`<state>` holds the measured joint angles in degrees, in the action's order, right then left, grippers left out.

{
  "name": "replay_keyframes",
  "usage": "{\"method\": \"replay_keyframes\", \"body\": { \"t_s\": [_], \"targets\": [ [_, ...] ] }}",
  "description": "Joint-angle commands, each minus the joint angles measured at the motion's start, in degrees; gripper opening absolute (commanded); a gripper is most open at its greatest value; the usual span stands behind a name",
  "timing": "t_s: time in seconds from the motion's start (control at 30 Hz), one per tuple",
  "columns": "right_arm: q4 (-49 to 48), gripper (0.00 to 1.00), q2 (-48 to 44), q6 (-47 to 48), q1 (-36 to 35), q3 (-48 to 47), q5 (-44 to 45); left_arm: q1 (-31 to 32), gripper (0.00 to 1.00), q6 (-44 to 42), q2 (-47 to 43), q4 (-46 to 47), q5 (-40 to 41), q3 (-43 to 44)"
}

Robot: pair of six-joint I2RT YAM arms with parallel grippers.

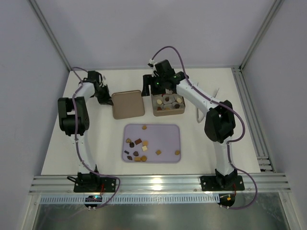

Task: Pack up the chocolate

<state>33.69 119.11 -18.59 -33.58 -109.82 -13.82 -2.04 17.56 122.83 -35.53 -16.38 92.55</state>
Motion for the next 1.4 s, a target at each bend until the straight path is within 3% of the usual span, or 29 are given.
{"method": "replay_keyframes", "body": {
  "t_s": [0.0,1.07,1.37],
  "targets": [
    [1.3,0.71,1.2,0.7,-0.1,-5.2,-1.2,-1.1,0.0,3.0,-5.7,1.3,-4.6,-0.5],
    [1.8,0.73,12.2,0.0,-1.6,-14.2,1.3,-4.5,0.0,6.0,-16.7,0.3,-13.1,-7.0],
    [-1.8,0.76,12.5,-4.0,-0.4,-13.4,-4.4,-4.5,0.0,5.1,-19.5,-0.9,-14.6,-8.4]
  ]
}}
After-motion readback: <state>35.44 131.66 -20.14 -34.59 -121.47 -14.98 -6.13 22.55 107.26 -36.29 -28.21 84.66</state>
